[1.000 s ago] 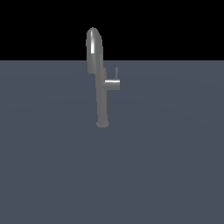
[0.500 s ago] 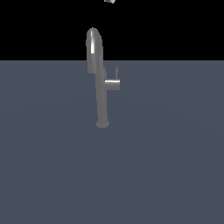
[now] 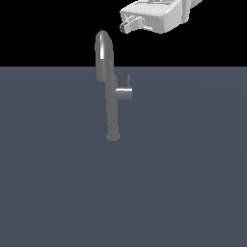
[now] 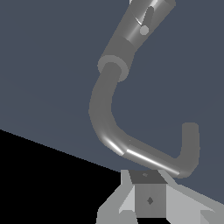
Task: Turn on the faucet by rotating a designated handle.
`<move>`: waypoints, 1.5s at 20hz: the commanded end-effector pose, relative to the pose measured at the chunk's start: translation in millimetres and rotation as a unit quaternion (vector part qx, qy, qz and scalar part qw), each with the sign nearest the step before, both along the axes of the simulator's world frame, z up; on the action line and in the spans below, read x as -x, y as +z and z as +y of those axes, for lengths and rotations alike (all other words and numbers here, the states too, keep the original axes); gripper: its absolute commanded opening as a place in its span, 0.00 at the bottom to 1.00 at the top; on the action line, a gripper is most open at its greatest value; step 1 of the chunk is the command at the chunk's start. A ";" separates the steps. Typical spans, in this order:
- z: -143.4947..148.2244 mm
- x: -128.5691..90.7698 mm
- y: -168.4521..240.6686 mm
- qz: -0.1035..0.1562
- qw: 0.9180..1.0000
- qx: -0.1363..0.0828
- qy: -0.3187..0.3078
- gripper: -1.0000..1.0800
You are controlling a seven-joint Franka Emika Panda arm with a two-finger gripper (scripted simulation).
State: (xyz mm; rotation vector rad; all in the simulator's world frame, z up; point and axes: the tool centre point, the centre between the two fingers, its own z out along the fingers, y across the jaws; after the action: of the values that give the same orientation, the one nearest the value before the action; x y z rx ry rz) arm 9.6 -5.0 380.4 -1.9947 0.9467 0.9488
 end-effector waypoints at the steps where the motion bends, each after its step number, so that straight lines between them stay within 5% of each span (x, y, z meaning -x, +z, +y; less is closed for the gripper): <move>1: -3.1 -12.8 -13.2 0.025 0.999 -0.026 -0.025 0.00; 7: -9.8 -40.1 -49.4 0.085 0.989 -0.088 -0.088 0.00; 16: -14.5 -67.4 -102.8 0.162 0.957 -0.168 -0.169 0.00; 23: -14.0 -75.6 -126.5 0.193 0.939 -0.200 -0.202 0.00; 30: -13.7 -77.1 -131.6 0.199 0.935 -0.207 -0.209 0.00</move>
State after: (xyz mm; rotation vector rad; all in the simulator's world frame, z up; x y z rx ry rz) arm 86.4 -18.7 248.7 -1.2083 1.2111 1.2070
